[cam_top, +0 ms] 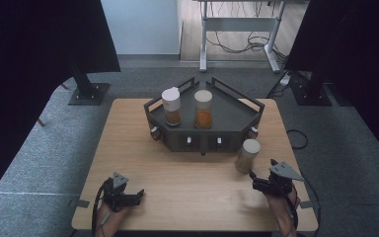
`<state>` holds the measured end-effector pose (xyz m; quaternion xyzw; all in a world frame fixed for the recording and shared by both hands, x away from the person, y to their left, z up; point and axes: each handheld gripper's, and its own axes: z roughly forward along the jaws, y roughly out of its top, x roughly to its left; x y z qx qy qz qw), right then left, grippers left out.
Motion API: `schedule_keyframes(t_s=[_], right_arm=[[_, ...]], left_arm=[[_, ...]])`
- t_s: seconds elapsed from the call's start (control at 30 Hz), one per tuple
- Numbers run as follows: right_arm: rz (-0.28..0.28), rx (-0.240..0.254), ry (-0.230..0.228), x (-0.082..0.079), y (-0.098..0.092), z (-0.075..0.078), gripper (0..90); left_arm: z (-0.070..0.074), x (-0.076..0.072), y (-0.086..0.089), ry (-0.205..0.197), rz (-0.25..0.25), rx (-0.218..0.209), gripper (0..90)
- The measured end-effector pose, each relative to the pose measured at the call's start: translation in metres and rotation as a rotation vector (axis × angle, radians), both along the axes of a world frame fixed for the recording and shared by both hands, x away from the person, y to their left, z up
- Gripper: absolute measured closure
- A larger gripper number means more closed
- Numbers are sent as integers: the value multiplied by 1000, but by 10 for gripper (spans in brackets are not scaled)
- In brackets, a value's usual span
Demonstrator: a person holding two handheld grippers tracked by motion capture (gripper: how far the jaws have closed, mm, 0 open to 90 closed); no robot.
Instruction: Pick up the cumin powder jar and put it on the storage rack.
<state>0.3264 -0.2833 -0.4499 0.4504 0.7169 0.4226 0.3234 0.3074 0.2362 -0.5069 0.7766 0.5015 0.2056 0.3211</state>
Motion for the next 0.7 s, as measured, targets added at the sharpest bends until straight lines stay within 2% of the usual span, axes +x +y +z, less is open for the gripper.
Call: schedule_keyframes(t_s=[0.3,0.7], right_arm=[[26,9,-18,7,7,3,87],[31,8,-31,18,14,4,93]], left_arm=[[0,0,0,0,0,0,22],[0,0,0,0,0,0,22]])
